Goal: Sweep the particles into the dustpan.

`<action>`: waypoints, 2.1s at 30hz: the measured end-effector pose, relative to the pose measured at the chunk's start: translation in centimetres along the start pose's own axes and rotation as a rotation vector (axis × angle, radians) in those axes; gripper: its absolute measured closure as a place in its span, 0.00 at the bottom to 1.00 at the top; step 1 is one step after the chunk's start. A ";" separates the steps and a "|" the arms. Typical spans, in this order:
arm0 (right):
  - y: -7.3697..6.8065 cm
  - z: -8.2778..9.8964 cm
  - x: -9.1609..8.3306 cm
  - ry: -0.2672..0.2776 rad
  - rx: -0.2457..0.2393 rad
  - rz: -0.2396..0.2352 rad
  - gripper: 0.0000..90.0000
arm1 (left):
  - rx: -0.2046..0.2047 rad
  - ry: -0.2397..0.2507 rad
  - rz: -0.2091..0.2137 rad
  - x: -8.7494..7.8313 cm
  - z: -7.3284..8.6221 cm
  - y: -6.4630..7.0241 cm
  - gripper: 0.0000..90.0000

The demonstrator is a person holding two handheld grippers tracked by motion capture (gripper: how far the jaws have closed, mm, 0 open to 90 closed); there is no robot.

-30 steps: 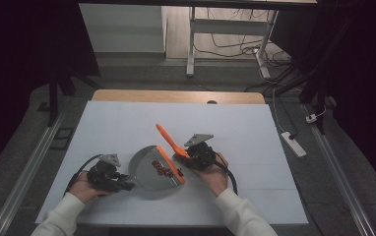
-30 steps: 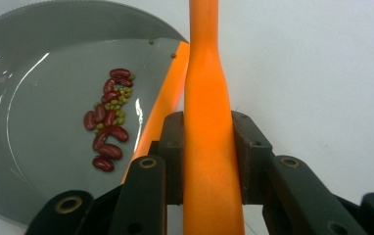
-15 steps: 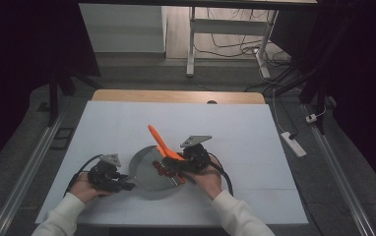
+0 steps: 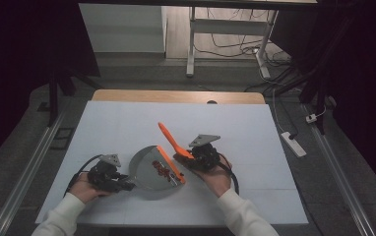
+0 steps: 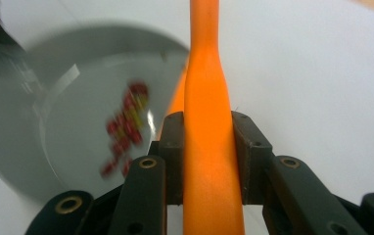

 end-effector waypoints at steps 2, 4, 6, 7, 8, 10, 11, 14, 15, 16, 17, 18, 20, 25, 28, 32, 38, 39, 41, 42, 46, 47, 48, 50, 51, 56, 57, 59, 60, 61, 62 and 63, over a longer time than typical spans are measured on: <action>0.0 1.1 -0.1 -0.015 0.002 -0.003 0.77 | 0.001 -0.001 0.001 0.0 0.0 0.0 0.69; -0.2 1.5 -0.7 -0.020 0.014 -0.014 0.77 | -0.001 0.000 0.002 0.0 0.0 0.0 0.69; -0.7 1.9 -1.1 -0.009 0.016 -0.018 0.77 | 0.000 0.000 0.000 0.0 0.0 0.0 0.69; -1.0 2.0 -1.1 -0.005 0.010 -0.024 0.77 | 0.000 0.000 -0.002 0.0 0.0 0.0 0.69; -1.4 1.9 -1.2 -0.005 0.003 -0.022 0.77 | 0.000 0.001 -0.004 0.0 0.0 0.1 0.69; -2.1 1.7 -1.2 0.000 0.017 -0.053 0.77 | 0.000 0.000 -0.007 0.0 0.0 0.1 0.69; -2.4 1.6 -1.2 0.007 0.025 -0.067 0.77 | -0.001 0.001 -0.007 0.0 0.0 0.1 0.69; -3.2 1.0 -1.6 0.025 0.042 -0.135 0.77 | 0.001 0.001 -0.005 0.1 0.0 0.1 0.69; -3.4 0.8 -1.7 0.039 0.045 -0.154 0.77 | 0.001 0.001 -0.004 0.1 0.0 0.0 0.69; -3.6 0.6 -1.9 0.050 0.041 -0.154 0.77 | 0.001 0.001 -0.004 0.1 0.0 0.0 0.69; -3.6 0.5 -2.1 0.057 0.037 -0.146 0.77 | 0.001 0.002 -0.004 0.1 0.0 0.1 0.69; -3.4 0.3 -2.2 0.073 0.036 -0.137 0.77 | 0.001 0.002 -0.005 0.1 0.0 0.1 0.69; -2.5 0.2 -2.5 0.090 0.059 -0.118 0.77 | 0.001 0.002 -0.006 0.1 0.0 0.1 0.69; 0.7 0.8 -2.9 0.089 0.110 -0.026 0.77 | 0.002 0.006 -0.009 0.1 0.0 0.1 0.69; 2.1 1.1 -2.8 0.081 0.131 -0.010 0.77 | 0.004 0.009 -0.012 0.1 0.1 0.1 0.69; 2.7 1.5 -2.6 0.070 0.139 -0.002 0.77 | 0.008 0.017 -0.016 0.2 0.2 0.1 0.69; 2.6 1.4 -2.5 0.068 0.129 0.003 0.77 | 0.028 0.031 -0.036 0.2 0.2 0.3 0.69; 2.6 1.4 -2.6 0.070 0.127 0.005 0.77 | 0.031 0.034 -0.037 0.2 0.2 0.3 0.69; 2.8 1.5 -2.6 0.072 0.131 0.008 0.77 | 0.034 0.043 -0.044 0.2 0.2 0.3 0.69; 2.9 1.5 -2.7 0.075 0.132 0.011 0.77 | 0.036 0.049 -0.050 0.2 0.2 0.3 0.69; 3.3 1.5 -2.8 0.079 0.143 0.018 0.77 | 0.058 0.079 -0.057 0.1 0.3 0.5 0.69; 3.4 1.5 -2.9 0.080 0.147 0.019 0.77 | 0.066 0.090 -0.063 0.0 0.3 0.5 0.69; 3.5 1.5 -2.9 0.081 0.148 0.020 0.77 | 0.071 0.103 -0.066 -0.1 0.3 0.6 0.69; 3.6 1.5 -3.1 0.088 0.152 0.024 0.77 | 0.074 0.124 -0.063 -0.3 0.4 0.7 0.69; 3.7 1.5 -3.2 0.091 0.152 0.024 0.77 | 0.077 0.130 -0.066 -0.3 0.4 0.8 0.69; 4.1 1.2 -4.0 0.125 0.151 0.022 0.77 | 0.081 0.164 -0.099 -0.5 0.4 1.1 0.69; 4.2 1.2 -4.2 0.132 0.145 0.022 0.77 | 0.072 0.177 -0.103 -0.6 0.4 1.2 0.69; 4.3 1.1 -4.5 0.141 0.139 0.022 0.77 | 0.058 0.200 -0.104 -0.7 0.5 1.3 0.69; 4.4 1.1 -4.7 0.146 0.135 0.022 0.77 | 0.053 0.210 -0.112 -0.8 0.5 1.4 0.69; 4.5 1.1 -4.8 0.149 0.133 0.022 0.77 | 0.047 0.220 -0.119 -0.9 0.5 1.4 0.69; 4.6 1.1 -4.9 0.150 0.131 0.023 0.77 | 0.040 0.229 -0.126 -1.0 0.6 1.5 0.69; 4.6 1.1 -5.0 0.152 0.130 0.022 0.77 | 0.029 0.242 -0.127 -1.0 0.6 1.5 0.69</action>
Point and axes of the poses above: each handheld gripper's, and its own axes: x roughly forward along the jaws, z roughly out of its underside, y roughly to its right, the point moved 3 cm from there along x, roughly forward along the jaws, and after that the axes turned 14 degrees about z, right-handed, at the moved point
